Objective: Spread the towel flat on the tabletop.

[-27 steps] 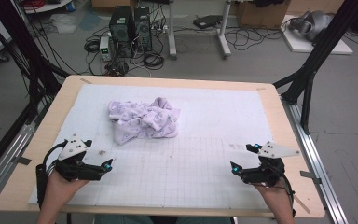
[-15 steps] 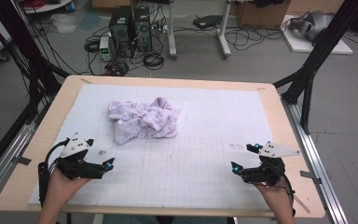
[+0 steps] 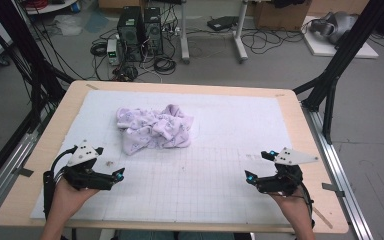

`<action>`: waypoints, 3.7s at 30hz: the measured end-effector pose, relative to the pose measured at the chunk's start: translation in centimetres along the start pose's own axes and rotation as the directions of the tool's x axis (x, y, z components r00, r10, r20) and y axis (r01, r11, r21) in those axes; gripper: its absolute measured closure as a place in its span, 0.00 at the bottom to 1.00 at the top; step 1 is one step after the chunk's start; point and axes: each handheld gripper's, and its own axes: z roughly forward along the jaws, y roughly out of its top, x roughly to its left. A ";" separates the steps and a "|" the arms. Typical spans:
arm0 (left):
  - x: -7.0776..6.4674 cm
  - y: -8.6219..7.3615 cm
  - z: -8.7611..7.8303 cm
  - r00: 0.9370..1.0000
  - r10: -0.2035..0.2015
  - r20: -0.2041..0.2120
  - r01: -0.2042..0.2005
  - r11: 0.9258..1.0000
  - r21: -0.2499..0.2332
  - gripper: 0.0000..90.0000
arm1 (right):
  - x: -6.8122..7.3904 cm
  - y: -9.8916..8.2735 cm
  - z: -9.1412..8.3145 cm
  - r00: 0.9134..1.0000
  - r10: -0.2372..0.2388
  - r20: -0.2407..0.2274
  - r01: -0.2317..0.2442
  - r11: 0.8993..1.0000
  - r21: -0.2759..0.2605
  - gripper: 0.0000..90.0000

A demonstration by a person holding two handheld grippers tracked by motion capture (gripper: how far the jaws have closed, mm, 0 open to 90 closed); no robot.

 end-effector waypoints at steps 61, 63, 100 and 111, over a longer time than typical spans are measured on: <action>5.2 3.2 11.8 0.998 -0.068 -0.009 0.068 0.984 0.168 0.87 | 1.8 8.8 23.5 0.960 -0.096 -0.263 0.148 0.972 0.185 0.88; 5.0 3.4 11.3 0.998 -0.055 -0.003 0.055 0.985 0.163 0.89 | 1.6 8.9 22.7 0.957 -0.096 -0.275 0.148 0.973 0.175 0.89; -2.9 2.8 1.6 0.976 0.100 0.191 -0.109 0.993 0.035 0.53 | 4.7 5.8 7.4 0.910 -0.189 -0.368 0.226 0.972 0.058 0.66; -0.4 1.9 7.3 0.990 0.036 0.135 -0.057 0.986 0.155 0.53 | 3.4 5.8 14.5 0.937 -0.116 -0.330 0.182 0.967 0.177 0.63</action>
